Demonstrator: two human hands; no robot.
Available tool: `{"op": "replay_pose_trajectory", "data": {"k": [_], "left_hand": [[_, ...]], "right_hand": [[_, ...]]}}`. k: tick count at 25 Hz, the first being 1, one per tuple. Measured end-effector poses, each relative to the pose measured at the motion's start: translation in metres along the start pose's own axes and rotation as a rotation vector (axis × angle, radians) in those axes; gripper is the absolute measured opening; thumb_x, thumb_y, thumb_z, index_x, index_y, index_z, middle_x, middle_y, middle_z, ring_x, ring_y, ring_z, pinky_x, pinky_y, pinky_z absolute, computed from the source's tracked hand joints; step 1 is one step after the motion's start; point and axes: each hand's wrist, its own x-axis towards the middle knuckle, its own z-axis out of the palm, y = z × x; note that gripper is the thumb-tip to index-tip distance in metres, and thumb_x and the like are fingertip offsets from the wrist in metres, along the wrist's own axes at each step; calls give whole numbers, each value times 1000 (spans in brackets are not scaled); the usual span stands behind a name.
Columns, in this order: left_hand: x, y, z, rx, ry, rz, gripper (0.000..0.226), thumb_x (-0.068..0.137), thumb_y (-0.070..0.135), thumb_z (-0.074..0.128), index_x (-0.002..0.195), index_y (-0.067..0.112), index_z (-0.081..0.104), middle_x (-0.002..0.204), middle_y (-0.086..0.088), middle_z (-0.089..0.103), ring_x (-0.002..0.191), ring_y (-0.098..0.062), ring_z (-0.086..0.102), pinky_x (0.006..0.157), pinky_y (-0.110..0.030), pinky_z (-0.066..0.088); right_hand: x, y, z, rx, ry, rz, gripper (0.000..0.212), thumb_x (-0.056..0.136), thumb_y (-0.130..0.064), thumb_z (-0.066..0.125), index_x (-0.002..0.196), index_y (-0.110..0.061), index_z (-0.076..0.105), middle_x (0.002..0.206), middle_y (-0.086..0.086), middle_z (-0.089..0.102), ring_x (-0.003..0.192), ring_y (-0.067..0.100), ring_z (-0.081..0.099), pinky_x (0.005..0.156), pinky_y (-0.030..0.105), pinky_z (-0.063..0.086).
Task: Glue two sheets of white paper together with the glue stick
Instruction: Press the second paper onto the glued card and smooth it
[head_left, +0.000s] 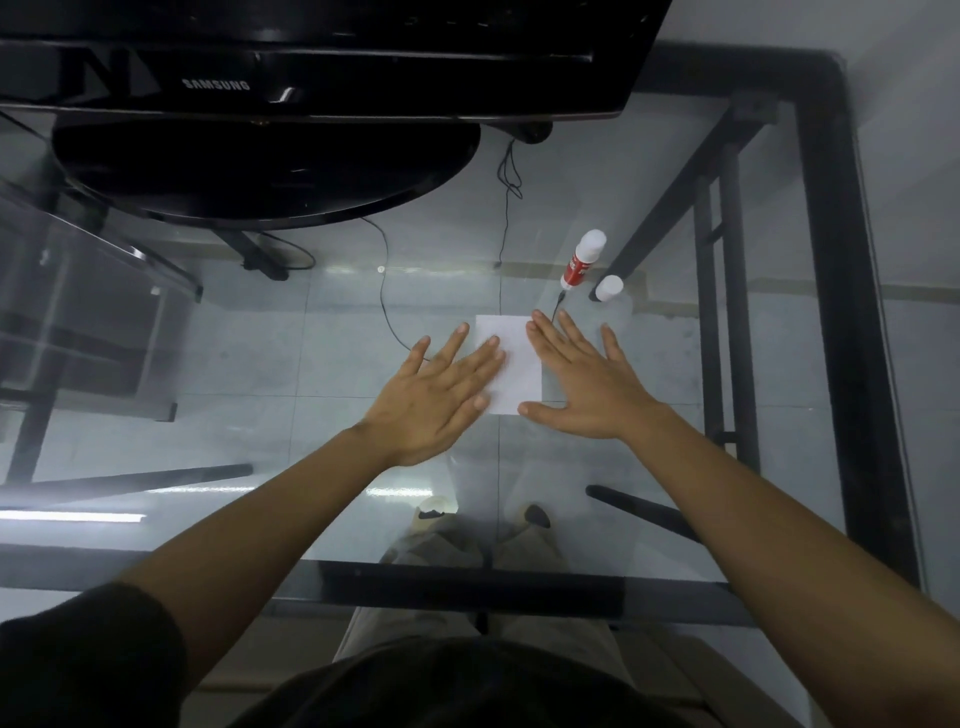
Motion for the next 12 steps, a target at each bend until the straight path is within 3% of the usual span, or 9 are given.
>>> {"op": "replay_pose_trajectory", "data": {"k": [3,8,12], "left_hand": [[-4,-6,-5,192,-176,227,57,88,57,-10,140,37,-20,152,15,-15,136,-13,-32,103,-39,-32],[42,-37,-36,222,-138,33,53,91,53,-5,140,38,-17,156,14,-5,135,-17,-30,105,-48,-23],[21,-20,-20,230,-198,205,58,89,58,-7,142,38,-18,154,15,-10,134,-12,-35,103,-45,-30]], "right_hand": [[-1,0,1,17,-1,-5,94,81,-68,38,144,-24,-15,155,-8,-19,140,12,-21,110,49,-13],[0,1,0,18,-10,-2,94,81,-68,39,144,-23,-15,154,-9,-20,140,12,-21,110,49,-13],[0,1,1,39,-8,-7,95,81,-68,39,145,-24,-15,154,-9,-20,140,11,-22,111,50,-13]]}}
